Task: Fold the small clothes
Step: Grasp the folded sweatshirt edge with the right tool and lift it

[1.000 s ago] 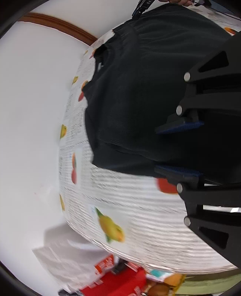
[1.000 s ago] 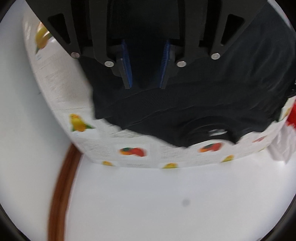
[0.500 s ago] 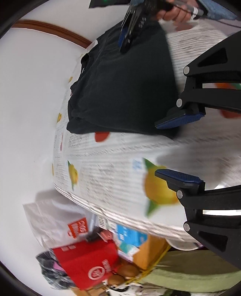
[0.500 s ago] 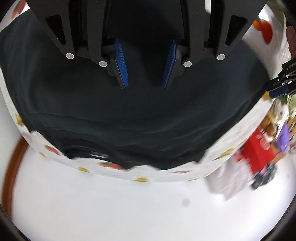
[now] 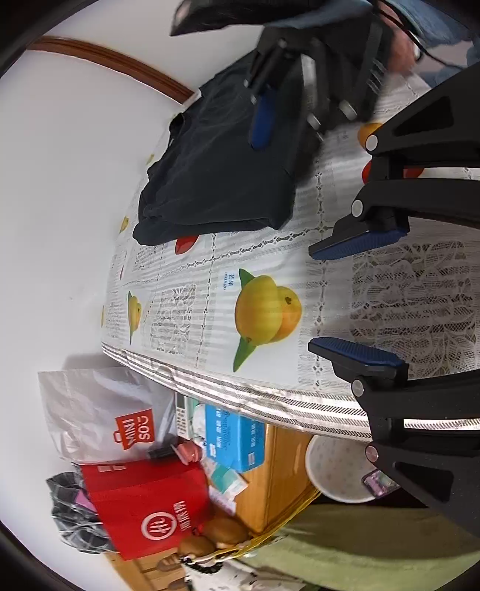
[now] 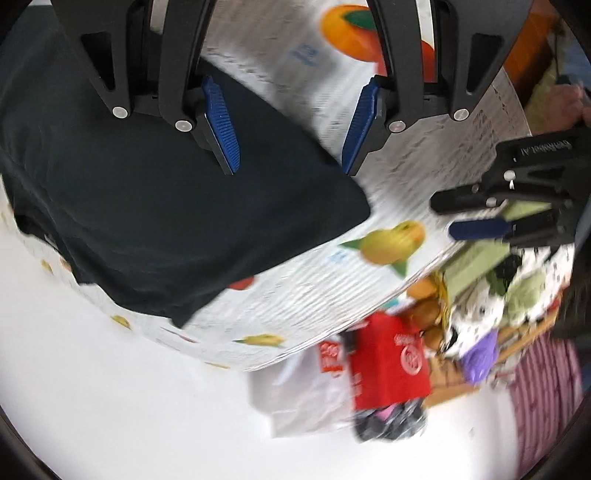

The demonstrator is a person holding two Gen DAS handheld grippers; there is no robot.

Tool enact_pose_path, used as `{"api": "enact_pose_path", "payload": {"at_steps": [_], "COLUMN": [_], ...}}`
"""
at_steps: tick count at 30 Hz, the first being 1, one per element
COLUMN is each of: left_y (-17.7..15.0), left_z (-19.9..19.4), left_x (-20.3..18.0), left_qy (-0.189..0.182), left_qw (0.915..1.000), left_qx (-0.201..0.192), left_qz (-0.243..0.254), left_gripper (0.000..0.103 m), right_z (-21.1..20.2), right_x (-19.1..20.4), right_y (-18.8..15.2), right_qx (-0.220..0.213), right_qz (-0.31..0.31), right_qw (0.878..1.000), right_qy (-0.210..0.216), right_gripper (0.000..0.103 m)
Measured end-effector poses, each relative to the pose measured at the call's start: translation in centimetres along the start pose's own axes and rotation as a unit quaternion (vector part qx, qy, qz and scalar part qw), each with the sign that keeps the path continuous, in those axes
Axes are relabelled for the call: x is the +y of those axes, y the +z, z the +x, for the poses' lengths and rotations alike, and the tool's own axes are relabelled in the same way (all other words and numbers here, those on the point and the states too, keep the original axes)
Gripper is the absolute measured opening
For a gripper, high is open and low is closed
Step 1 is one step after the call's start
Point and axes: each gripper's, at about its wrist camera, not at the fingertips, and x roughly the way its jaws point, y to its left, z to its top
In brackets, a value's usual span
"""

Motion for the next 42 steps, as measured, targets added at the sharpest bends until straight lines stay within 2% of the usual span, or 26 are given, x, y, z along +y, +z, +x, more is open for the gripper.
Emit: {"api": "enact_pose_path", "payload": {"at_steps": [5, 7, 8, 9, 10, 11, 14, 18, 20, 25, 28, 32, 35, 38, 42], "left_y": [-0.2, -0.2, -0.2, -0.2, -0.1, -0.1, 0.3, 1.6, 2.4, 4.5, 5.4, 6.3, 6.4, 6.0, 5.1], "left_z": [0.0, 0.0, 0.0, 0.0, 0.0, 0.1, 0.3, 1.2, 1.6, 2.6, 3.3, 4.4, 5.4, 6.2, 6.5], "left_x": [0.7, 0.9, 0.8, 0.7, 0.6, 0.4, -0.4, -3.4, -5.2, -10.1, -13.0, -16.8, -19.5, -21.6, -23.8], "left_qy": [-0.007, -0.013, -0.016, -0.017, -0.017, -0.018, -0.026, -0.032, -0.036, -0.051, -0.064, -0.08, -0.09, -0.116, -0.147], "left_qw": [1.0, 0.9999, 0.9999, 0.9999, 0.9998, 0.9998, 0.9997, 0.9991, 0.9983, 0.9957, 0.9936, 0.9902, 0.9877, 0.9839, 0.9773], "left_qx": [0.0, 0.002, 0.002, 0.002, 0.002, 0.002, 0.003, 0.009, 0.01, 0.009, 0.012, 0.017, 0.023, 0.03, 0.034], "left_qz": [-0.004, -0.006, -0.005, -0.004, -0.003, -0.002, 0.001, 0.028, 0.045, 0.077, 0.092, 0.113, 0.126, 0.132, 0.149], "left_gripper": [0.041, 0.041, 0.041, 0.041, 0.041, 0.041, 0.041, 0.041, 0.041, 0.041, 0.041, 0.041, 0.041, 0.041, 0.041], "right_z": [2.2, 2.4, 2.6, 2.6, 2.8, 2.9, 0.4, -4.4, -6.6, -9.9, -11.6, -12.8, -13.1, -12.7, -11.2], "right_x": [3.0, 2.9, 2.7, 2.4, 2.2, 1.9, -0.5, -4.6, -7.3, -15.0, -19.0, -23.4, -25.6, -27.4, -28.8], "right_y": [0.2, 0.5, 0.7, 0.8, 0.9, 1.0, 1.6, 2.2, 1.9, -1.0, -3.9, -7.9, -10.7, -13.3, -16.0], "right_qx": [0.001, -0.01, -0.011, -0.014, -0.015, -0.016, -0.054, -0.118, -0.135, -0.15, -0.166, -0.165, -0.156, -0.143, -0.107], "right_qz": [-0.05, -0.047, -0.042, -0.039, -0.038, -0.036, 0.021, 0.079, 0.107, 0.177, 0.227, 0.284, 0.308, 0.326, 0.333], "right_qw": [0.996, 0.995, 0.995, 0.995, 0.993, 0.993, 0.995, 0.985, 0.979, 0.962, 0.947, 0.931, 0.924, 0.92, 0.922], "right_qy": [-0.074, -0.084, -0.085, -0.091, -0.108, -0.11, -0.086, -0.101, -0.111, -0.143, -0.153, -0.163, -0.165, -0.165, -0.168], "right_gripper": [0.057, 0.055, 0.051, 0.03, 0.02, 0.019, 0.015, 0.015, 0.015, 0.014, 0.014, 0.014, 0.014, 0.014, 0.014]}}
